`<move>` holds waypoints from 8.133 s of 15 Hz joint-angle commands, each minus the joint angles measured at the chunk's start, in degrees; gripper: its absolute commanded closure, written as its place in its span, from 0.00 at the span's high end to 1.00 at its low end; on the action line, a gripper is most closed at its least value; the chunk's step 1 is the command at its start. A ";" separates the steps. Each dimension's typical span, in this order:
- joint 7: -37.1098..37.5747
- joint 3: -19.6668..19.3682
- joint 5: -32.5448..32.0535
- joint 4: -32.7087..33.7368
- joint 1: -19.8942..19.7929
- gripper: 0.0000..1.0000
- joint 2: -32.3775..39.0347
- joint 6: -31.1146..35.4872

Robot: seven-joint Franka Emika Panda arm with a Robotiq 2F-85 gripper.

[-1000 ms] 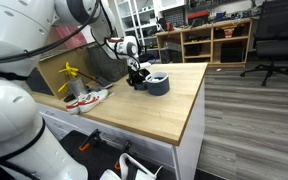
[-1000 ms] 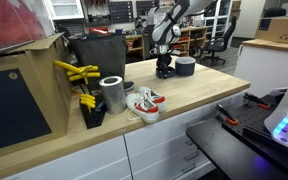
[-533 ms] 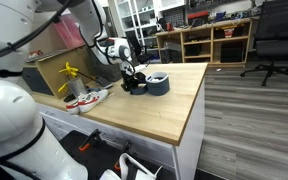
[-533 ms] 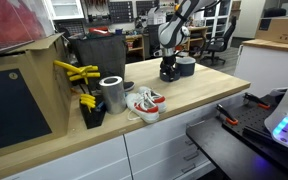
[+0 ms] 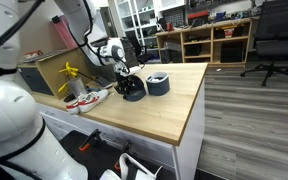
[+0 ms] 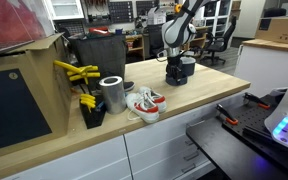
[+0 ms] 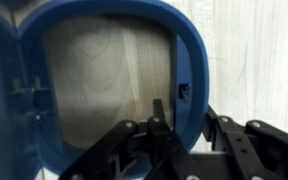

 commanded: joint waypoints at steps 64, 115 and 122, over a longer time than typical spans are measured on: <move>-10.72 -11.42 -6.05 -0.09 -4.75 0.02 -10.54 -11.49; 81.80 -9.95 4.76 13.49 12.58 1.00 -0.51 3.72; 74.99 -6.37 6.49 7.13 12.04 1.00 -7.07 3.78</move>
